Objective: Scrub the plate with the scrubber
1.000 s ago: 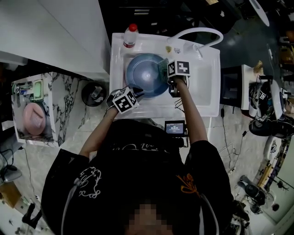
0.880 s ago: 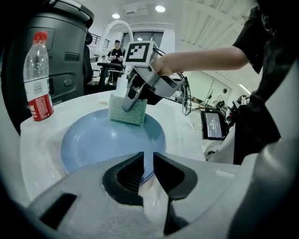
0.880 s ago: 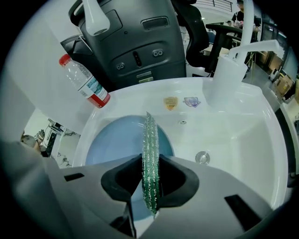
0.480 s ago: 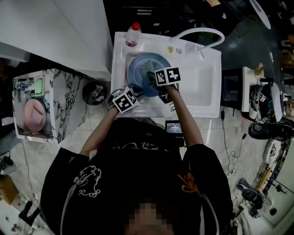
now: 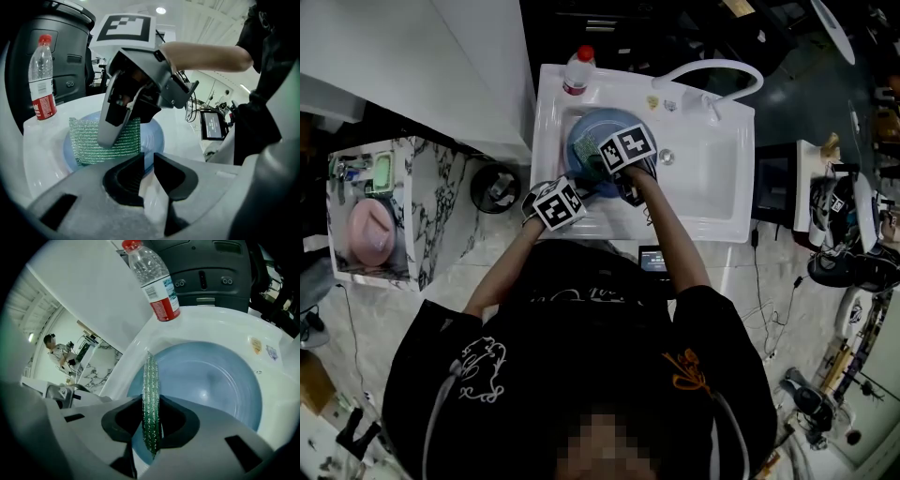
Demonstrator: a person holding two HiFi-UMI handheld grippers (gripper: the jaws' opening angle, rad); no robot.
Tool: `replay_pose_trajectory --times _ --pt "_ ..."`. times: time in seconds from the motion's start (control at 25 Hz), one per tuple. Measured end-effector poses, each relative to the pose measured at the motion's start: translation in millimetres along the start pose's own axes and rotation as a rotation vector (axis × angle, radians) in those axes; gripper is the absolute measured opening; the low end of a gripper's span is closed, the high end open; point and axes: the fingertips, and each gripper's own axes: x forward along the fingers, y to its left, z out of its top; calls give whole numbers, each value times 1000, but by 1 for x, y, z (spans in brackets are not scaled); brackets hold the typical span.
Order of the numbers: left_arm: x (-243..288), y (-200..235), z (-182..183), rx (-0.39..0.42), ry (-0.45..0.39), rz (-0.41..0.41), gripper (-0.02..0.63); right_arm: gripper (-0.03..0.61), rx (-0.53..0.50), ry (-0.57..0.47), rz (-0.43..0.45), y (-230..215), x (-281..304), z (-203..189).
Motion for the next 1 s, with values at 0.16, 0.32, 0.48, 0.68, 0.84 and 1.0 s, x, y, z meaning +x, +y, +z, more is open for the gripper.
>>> replay_pose_trajectory --times 0.16,0.32,0.48,0.68,0.84,1.0 --pt "0 0 -1 -5 -4 -4 55 91 48 -10 -5 -14 -7 -9" --pt "0 2 -2 -17 -17 -8 55 91 79 -19 -39 -34 -20 -18" --pt "-1 1 -2 -35 -25 -10 55 91 110 -30 -82 -56 -33 -24" --pt "-1 1 -3 -37 -32 -3 57 91 106 -29 -162 -81 -49 -28" --pt "-2 1 -3 -32 -37 6 57 91 58 -28 -269 -103 -62 -26" --pt "-2 0 -3 -34 -36 11 57 91 49 -67 -361 -124 -72 -20"
